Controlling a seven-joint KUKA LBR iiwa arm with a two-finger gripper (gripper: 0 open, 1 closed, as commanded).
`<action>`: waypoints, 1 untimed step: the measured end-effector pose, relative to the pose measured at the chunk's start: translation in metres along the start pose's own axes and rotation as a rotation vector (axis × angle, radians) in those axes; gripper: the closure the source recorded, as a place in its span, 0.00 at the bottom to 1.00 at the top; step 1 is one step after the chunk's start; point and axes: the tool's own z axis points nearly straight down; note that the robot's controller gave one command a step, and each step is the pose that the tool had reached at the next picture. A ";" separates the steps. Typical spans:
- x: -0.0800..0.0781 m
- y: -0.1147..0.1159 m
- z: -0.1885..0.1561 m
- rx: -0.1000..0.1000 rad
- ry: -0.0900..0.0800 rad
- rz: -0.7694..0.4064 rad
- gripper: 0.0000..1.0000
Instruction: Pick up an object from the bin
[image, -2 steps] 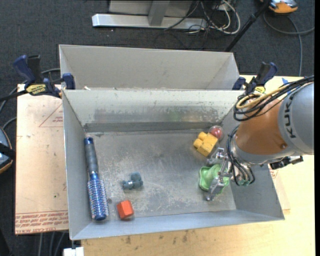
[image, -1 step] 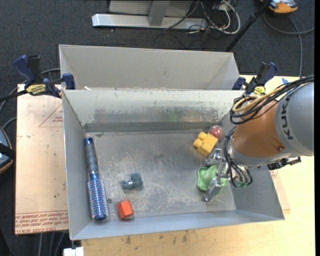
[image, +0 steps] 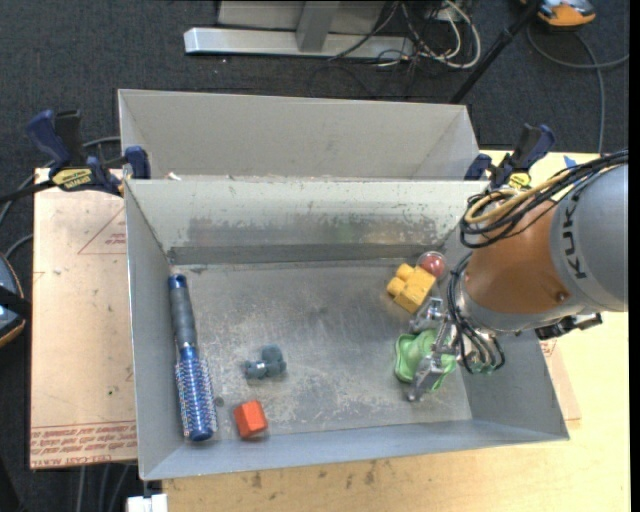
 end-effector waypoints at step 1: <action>-0.001 0.001 -0.023 -0.003 0.010 -0.001 1.00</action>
Offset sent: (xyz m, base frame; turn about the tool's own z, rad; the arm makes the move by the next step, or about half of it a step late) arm -0.0001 0.0002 0.0220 0.0000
